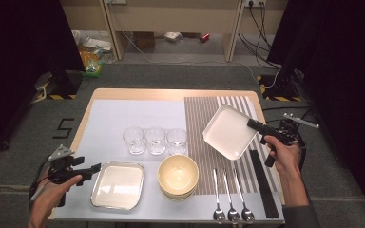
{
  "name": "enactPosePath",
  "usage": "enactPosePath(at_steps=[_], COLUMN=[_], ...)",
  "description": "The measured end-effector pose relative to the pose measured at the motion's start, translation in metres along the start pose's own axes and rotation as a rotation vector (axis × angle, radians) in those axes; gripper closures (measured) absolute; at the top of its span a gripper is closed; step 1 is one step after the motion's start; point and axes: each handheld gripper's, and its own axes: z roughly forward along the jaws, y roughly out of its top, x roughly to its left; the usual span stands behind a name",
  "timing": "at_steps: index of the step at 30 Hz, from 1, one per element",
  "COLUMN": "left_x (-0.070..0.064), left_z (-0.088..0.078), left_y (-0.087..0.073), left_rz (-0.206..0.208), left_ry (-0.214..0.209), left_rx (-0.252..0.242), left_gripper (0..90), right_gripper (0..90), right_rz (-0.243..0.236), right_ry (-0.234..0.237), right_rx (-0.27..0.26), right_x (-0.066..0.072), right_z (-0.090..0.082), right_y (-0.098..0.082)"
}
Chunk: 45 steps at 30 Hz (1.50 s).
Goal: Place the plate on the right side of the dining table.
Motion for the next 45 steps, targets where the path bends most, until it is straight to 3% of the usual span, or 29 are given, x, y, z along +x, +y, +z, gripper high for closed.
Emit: enactPosePath(at_steps=[6, 12, 17, 23, 28, 34, 39, 45], left_x=[0.015, 0.026, 0.036, 0.045, 0.043, 0.034, 0.034, 0.034], left_z=[0.002, 0.003, 0.002, 0.006, 0.009, 0.013, 0.013, 0.014], left_y=[-0.019, -0.032, -0.041, -0.056, -0.06, -0.066, -0.066, -0.067], left_rz=[-0.03, -0.06, -0.074, -0.087, -0.058, 0.058, 0.062, 0.062], left_ry=[0.032, 0.038, 0.083, 0.101, 0.112, 0.165, 0.169, 0.17], left_rx=[0.013, 0.018, 0.0, 0.026, 0.018, 0.017, 0.017, 0.013], left_gripper=[20.8, 20.7, 20.8, 20.8, 21.0, 18.9, 18.2, 18.2], right_gripper=[76.6, 76.4, 76.3, 76.3, 76.3, 76.9, 77.7, 76.8], right_rz=[0.017, 0.029, 0.044, 0.057, 0.06, 0.059, 0.05, 0.071], right_ry=[-0.019, -0.041, -0.055, -0.078, -0.099, -0.12, -0.16, -0.178], right_rx=[0.022, 0.044, 0.048, 0.057, 0.065, 0.075, 0.11, 0.117], right_x=[-0.008, -0.013, -0.016, -0.021, -0.025, -0.028, -0.032, -0.038], right_z=[0.011, 0.02, 0.026, 0.034, 0.042, 0.047, 0.049, 0.051], right_y=[-0.009, -0.015, -0.019, -0.023, -0.027, -0.029, -0.031, -0.035])
